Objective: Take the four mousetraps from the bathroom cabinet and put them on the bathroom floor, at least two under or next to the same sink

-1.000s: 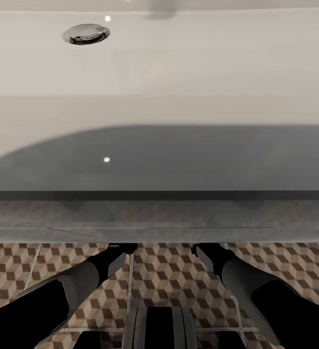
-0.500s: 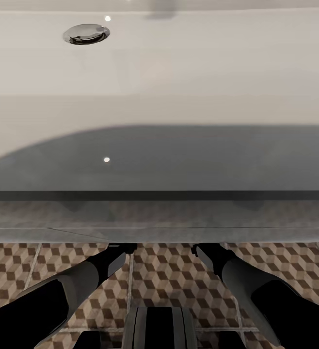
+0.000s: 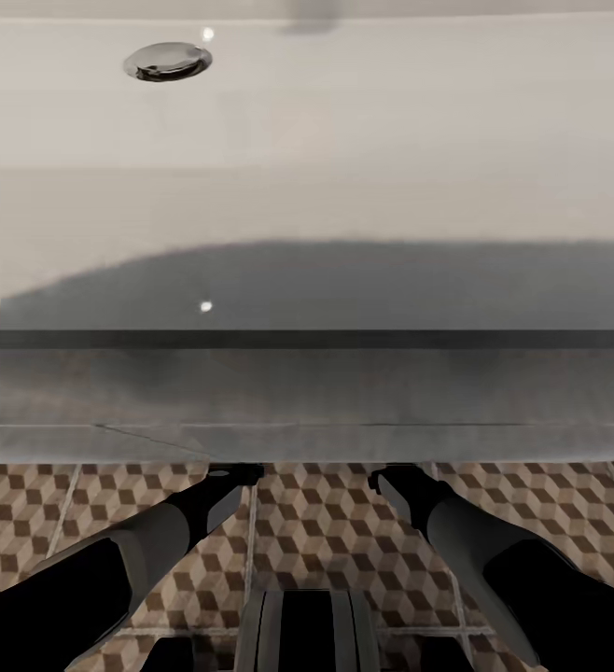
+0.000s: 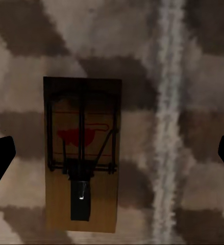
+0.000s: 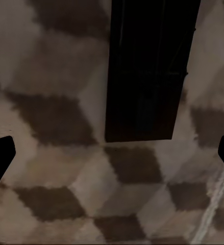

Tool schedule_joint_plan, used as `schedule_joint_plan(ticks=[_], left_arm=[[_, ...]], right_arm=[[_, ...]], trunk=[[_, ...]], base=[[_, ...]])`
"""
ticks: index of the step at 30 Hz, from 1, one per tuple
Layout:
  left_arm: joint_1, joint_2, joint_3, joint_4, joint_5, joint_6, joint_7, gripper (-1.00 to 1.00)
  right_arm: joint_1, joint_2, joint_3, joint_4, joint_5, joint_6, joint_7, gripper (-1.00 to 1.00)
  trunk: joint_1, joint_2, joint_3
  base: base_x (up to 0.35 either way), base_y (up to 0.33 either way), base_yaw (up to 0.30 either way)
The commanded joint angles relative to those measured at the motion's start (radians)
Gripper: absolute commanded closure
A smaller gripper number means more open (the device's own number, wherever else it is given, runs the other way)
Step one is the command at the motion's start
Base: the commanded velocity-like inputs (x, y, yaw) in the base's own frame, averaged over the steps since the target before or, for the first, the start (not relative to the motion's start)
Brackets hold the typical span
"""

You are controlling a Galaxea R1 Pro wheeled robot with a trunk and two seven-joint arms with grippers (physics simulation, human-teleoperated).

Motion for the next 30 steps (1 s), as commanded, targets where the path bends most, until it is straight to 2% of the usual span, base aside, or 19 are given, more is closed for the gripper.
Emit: schedule_joint_plan(ticks=[1,30], left_arm=[[-0.001,0.000,-0.008,-0.002,0.006,0.001,0.007,-1.00],[-0.001,0.001,-0.008,-0.002,0.006,0.000,0.007,-1.00]], right_arm=[[0.000,0.000,0.008,-0.002,-0.010,0.005,-0.006,-1.00],[0.001,-0.002,0.008,-0.006,-0.008,0.001,-0.006,-1.00]], trunk=[[0.000,0.000,0.000],[0.000,0.000,0.000]], base=[[-0.178,0.000,0.000],[-0.314,0.000,0.000]])
